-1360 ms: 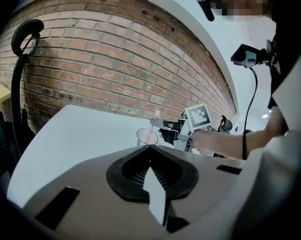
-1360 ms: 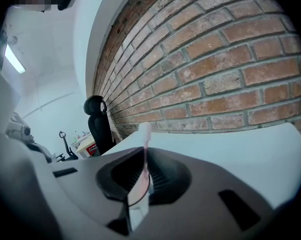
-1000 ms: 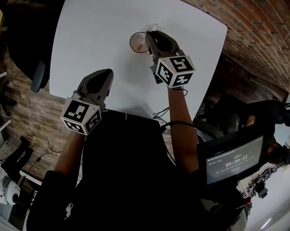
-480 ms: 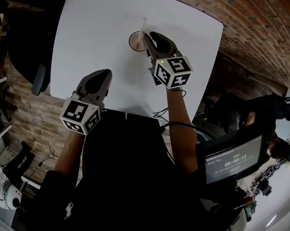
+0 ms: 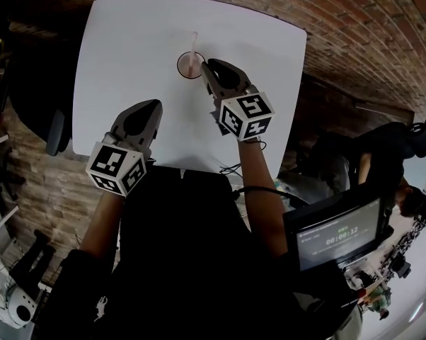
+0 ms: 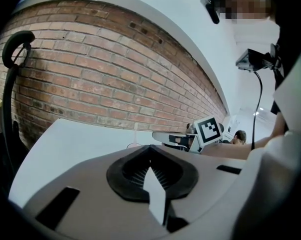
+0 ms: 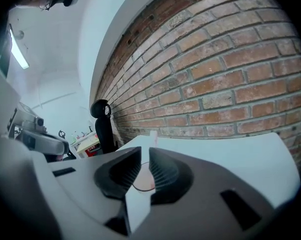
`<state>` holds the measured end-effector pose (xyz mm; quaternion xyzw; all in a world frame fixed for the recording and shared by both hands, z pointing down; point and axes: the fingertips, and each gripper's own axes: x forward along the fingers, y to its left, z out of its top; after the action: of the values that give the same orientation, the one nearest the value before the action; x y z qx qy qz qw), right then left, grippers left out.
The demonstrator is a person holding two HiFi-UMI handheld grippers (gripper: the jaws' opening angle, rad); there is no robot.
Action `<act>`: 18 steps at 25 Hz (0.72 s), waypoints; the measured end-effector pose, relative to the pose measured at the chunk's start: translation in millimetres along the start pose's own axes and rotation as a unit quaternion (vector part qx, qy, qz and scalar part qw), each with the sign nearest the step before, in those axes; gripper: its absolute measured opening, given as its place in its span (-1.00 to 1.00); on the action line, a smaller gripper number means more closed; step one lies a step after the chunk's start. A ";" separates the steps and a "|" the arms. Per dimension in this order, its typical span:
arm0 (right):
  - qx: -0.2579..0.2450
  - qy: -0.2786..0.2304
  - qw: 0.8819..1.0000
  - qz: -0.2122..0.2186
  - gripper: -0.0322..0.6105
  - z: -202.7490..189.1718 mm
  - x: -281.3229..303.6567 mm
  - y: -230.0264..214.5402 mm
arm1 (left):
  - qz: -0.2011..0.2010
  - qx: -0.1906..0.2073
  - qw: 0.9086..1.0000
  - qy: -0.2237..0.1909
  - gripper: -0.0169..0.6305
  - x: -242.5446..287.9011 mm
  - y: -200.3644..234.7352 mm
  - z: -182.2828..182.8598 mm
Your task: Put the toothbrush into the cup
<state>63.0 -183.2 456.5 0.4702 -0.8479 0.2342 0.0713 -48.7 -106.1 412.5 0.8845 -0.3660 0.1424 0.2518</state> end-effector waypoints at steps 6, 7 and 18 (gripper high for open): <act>-0.003 -0.009 1.000 -0.006 -0.88 6.6 -18.0 8.5 | -0.011 0.012 1.000 -0.016 -0.93 -1.7 -6.4 12.3; -0.003 -0.011 1.000 -0.006 -0.88 7.6 -20.7 9.8 | -0.014 0.014 1.000 -0.018 -0.93 -0.9 -8.0 14.5; -0.019 -0.029 0.999 -0.002 -0.89 22.8 -52.1 42.8 | -0.041 0.032 0.998 -0.043 -0.93 -2.9 -21.2 35.9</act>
<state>58.2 -134.8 404.5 0.4775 -0.8527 0.2043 0.0559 -33.0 -111.4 374.1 0.9118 -0.3349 0.1052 0.2132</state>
